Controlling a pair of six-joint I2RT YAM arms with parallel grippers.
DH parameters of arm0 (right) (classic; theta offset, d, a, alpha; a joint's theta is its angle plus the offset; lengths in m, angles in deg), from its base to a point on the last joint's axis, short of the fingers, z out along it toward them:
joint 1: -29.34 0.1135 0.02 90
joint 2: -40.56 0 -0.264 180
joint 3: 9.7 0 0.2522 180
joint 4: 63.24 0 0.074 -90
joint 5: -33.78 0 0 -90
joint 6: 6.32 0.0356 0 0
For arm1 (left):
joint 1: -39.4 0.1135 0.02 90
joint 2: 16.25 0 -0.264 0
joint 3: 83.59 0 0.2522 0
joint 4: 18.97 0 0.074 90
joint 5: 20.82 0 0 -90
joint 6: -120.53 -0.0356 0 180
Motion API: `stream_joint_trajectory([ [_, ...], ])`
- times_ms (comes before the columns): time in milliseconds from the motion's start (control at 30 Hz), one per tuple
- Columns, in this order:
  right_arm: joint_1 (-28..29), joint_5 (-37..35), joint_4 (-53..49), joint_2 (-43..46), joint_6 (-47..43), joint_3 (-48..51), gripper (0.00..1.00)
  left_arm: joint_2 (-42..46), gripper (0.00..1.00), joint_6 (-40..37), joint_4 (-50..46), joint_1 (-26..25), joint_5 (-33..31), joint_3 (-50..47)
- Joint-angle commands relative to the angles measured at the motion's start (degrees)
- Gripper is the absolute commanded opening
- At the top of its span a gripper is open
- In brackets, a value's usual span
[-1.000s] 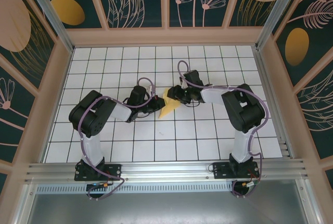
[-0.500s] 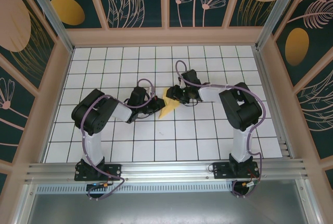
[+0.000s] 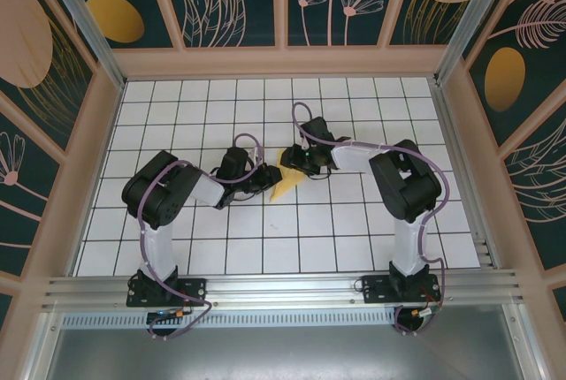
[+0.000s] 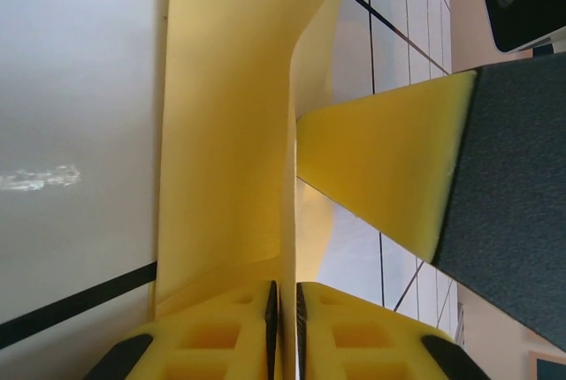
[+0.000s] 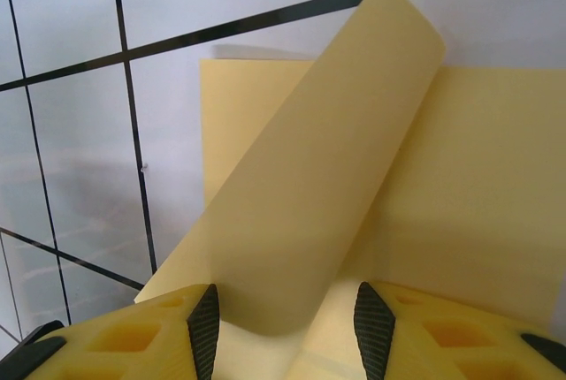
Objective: Fold a paper plane with a square sheet of paper (pick it up from the middle)
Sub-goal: Fourth fold the wing at the center of the table.
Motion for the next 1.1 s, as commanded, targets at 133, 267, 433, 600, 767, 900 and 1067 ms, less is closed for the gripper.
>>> stream_joint_trajectory([
  [133, 0.4, -6.1, -6.5, -4.6, 1.3, -0.1, 0.48, 2.5, 0.24, 0.1, -0.5, 0.7, 0.3, -1.5],
  [267, 0.5, -6.5, -7.3, -5.0, 2.0, -0.4, 0.48, 5.5, 0.28, -1.2, -4.0, 1.2, -0.5, -2.1],
  [433, 0.5, -7.2, -8.5, -5.4, 2.5, -0.9, 0.48, 10.1, 0.31, -3.8, -10.0, 1.8, -3.1, -2.8],
  [600, 0.4, -7.9, -9.5, -5.7, 3.4, -1.3, 0.48, 13.3, 0.29, -5.3, -11.4, 2.2, -4.2, -3.3],
  [767, 0.5, -8.7, -11.1, -6.4, 4.2, -2.2, 0.47, 13.1, 0.27, -5.0, -8.0, 2.1, -1.7, -3.3],
  [900, 0.5, -9.2, -12.3, -7.0, 5.0, -2.8, 0.48, 10.3, 0.26, -3.9, -7.7, 1.9, 1.1, -1.7],
  [1067, 0.3, -9.4, -13.8, -7.6, 6.2, -3.5, 0.47, 8.7, 0.24, -3.3, -5.5, 1.4, 3.0, -1.1],
])
